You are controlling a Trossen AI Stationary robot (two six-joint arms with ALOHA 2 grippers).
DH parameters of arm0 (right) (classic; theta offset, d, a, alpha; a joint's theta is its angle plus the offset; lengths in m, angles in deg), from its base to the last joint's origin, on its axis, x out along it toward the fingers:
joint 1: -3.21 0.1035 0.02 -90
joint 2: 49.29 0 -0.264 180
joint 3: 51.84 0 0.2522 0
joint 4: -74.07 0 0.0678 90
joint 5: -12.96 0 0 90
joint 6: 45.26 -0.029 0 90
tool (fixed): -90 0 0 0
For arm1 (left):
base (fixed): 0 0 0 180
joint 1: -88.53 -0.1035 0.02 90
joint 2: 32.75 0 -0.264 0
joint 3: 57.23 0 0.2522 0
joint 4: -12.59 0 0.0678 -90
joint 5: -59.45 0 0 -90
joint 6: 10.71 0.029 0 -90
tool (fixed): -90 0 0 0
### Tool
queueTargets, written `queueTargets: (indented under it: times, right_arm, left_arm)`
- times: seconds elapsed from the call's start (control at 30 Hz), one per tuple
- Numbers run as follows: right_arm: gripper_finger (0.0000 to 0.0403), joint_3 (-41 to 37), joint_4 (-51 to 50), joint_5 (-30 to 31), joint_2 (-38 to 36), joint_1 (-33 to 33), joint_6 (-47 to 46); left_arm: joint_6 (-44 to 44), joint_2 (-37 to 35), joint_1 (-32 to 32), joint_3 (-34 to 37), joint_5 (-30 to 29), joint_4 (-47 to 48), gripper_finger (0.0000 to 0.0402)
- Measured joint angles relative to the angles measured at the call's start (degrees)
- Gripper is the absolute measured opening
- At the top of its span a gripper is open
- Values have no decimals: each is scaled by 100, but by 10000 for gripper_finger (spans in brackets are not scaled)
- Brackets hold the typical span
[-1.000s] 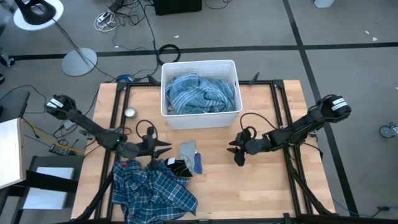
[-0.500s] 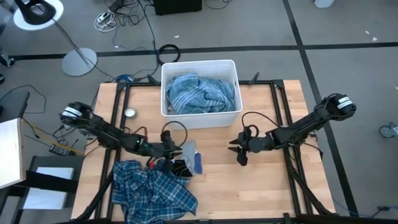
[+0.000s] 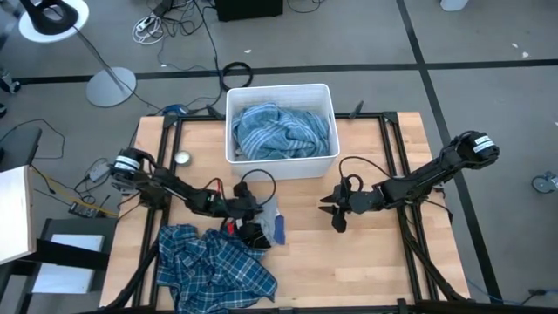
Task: Sort clothes
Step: Put the gray sock into the white bin
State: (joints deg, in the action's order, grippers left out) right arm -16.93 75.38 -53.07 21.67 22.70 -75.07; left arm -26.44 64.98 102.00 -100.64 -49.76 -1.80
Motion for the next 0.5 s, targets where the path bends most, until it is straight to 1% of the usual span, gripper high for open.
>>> queueTargets:
  times: [0.07, 0.1, 0.23, 0.5]
  right_arm:
    - [132, 0, 34, -2, 0, 0, 0]
    - [132, 0, 55, -2, 0, 0, 0]
    - [132, 0, 103, -4, 0, 0, 0]
    - [132, 0, 120, -13, 2, 0, 0]
  left_arm:
    - [-18, 21, 0, 8, 19, -121, 15]
    - [-58, 21, 0, 9, 32, -174, 10]
    - [-103, 25, 2, 20, 12, -335, 3]
    - [-292, 25, 2, 20, -38, -371, 1]
